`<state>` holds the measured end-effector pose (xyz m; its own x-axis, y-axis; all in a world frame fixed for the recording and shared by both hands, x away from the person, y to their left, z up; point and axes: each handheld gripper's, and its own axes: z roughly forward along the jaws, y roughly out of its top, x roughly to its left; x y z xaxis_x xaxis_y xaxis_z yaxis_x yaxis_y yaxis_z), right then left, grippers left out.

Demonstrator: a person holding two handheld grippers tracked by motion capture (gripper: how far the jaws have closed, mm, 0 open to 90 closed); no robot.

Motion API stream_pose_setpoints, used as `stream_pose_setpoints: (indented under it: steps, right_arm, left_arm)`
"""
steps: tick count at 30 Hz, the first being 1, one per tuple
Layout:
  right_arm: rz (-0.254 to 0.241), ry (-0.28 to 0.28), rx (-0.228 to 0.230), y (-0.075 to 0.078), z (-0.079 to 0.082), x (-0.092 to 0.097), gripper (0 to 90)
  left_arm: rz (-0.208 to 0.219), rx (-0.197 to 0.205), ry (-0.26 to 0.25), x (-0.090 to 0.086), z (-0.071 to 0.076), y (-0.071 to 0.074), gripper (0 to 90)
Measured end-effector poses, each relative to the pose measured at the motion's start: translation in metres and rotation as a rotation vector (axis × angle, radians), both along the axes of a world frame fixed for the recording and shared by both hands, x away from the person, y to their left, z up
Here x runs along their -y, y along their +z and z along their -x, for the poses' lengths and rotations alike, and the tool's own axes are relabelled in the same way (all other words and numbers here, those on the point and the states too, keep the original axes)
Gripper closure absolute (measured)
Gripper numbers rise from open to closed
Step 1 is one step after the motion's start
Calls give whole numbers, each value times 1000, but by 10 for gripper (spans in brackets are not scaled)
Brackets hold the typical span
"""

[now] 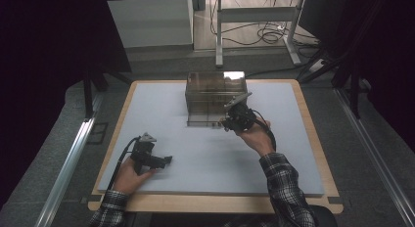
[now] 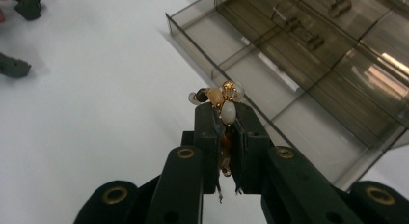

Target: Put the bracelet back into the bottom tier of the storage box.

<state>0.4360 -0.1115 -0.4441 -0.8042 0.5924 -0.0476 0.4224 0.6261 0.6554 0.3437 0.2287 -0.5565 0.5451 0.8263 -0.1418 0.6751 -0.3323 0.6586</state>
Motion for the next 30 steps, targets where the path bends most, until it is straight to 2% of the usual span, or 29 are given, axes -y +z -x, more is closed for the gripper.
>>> stream_pose_setpoints:
  steps: [17,25,30]
  right_arm:
    - [-57,3,72,-12,-15,-22,807]
    - [-68,0,92,-18,-22,-34,807]
    - [-91,-1,97,-22,-28,-41,806]
  left_arm:
    - [2,-2,2,0,0,0,0]
    - [2,-2,2,0,0,0,0]
    - [2,-2,2,0,0,0,0]
